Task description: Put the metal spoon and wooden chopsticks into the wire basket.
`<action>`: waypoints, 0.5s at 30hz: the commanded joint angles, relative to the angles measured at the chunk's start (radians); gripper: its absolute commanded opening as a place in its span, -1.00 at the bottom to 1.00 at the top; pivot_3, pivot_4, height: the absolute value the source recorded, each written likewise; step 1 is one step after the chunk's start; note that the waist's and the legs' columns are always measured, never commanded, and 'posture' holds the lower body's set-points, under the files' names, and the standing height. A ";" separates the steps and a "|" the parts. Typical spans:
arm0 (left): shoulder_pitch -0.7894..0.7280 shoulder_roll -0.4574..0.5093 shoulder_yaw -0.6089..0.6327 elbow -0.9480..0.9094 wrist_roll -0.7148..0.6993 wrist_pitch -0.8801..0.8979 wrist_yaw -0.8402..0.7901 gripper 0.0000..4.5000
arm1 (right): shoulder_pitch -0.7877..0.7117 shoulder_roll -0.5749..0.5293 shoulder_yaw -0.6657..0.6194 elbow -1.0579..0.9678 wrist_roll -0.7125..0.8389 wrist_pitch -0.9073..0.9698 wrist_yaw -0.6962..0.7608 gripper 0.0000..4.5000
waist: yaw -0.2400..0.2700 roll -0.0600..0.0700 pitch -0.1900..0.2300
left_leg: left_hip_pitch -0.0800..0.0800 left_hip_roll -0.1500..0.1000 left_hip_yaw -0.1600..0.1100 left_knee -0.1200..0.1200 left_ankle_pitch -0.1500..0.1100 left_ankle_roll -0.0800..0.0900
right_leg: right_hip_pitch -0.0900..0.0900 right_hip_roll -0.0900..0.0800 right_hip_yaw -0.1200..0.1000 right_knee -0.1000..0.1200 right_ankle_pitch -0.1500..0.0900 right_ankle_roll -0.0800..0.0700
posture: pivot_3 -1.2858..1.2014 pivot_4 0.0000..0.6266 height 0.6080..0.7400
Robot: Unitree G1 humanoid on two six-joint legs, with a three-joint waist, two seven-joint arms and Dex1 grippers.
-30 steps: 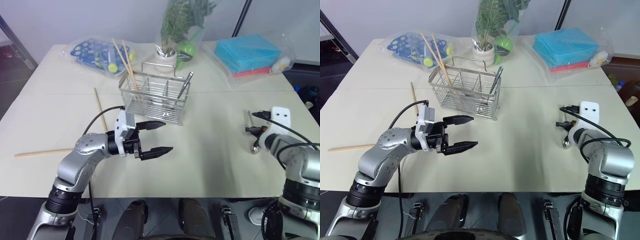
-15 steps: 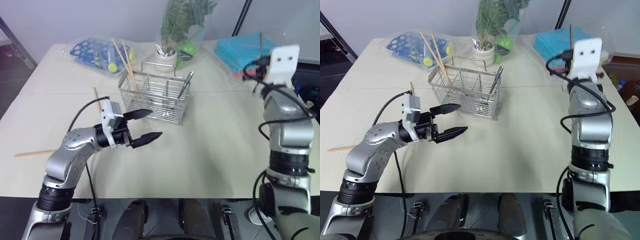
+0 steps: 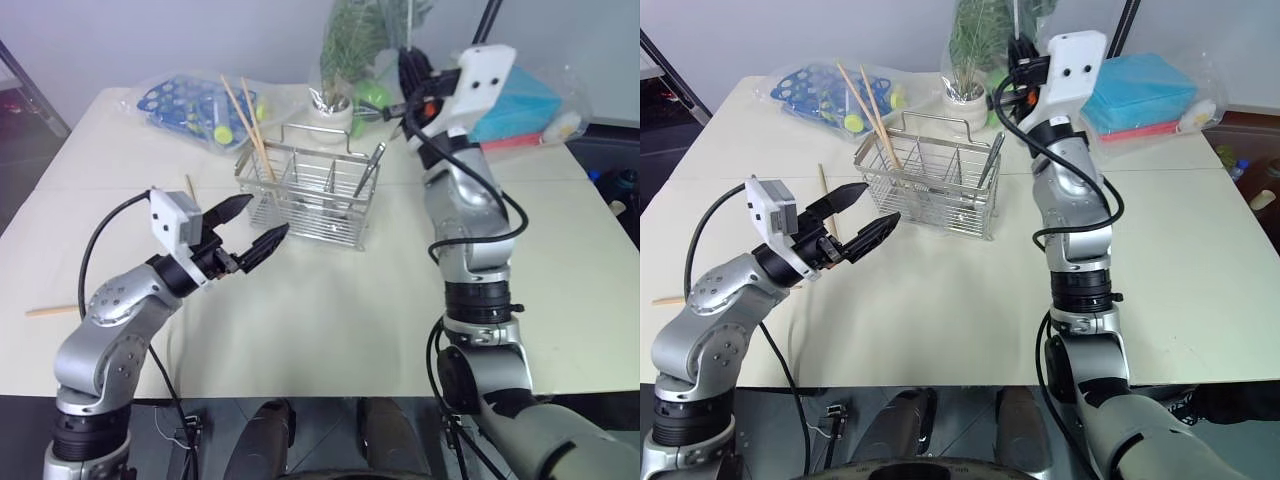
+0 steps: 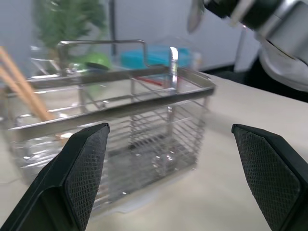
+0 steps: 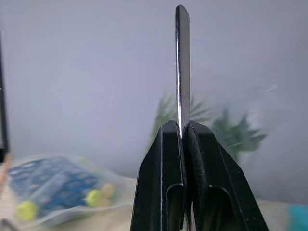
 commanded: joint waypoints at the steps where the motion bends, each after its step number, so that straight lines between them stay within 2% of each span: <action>1: 0.029 -0.012 0.022 -0.081 0.004 -0.012 0.060 0.91 | -0.035 0.042 0.030 -0.015 0.034 -0.032 0.034 -0.98 | 0.002 0.000 0.000 | 0.000 0.000 0.000 0.000 0.000 0.000 | 0.000 0.000 0.000 0.000 0.000 0.000 | 0.03 -0.52 1.00; 7: 0.063 -0.020 0.021 -0.117 -0.002 -0.008 0.112 0.91 | -0.027 0.122 0.064 -0.012 0.068 -0.018 0.062 -0.98 | -0.003 0.000 0.000 | 0.000 0.001 0.000 -0.001 0.001 -0.001 | -0.001 0.001 0.001 0.001 0.000 -0.001 | 0.03 -0.52 1.00; 15: 0.045 -0.013 0.017 -0.128 -0.012 0.004 0.146 0.91 | 0.016 0.158 0.090 -0.035 0.081 0.009 0.067 -0.98 | 0.002 0.000 0.000 | 0.000 0.000 0.000 -0.001 0.001 -0.002 | -0.001 0.001 0.001 0.001 0.001 -0.001 | 0.03 -0.52 1.00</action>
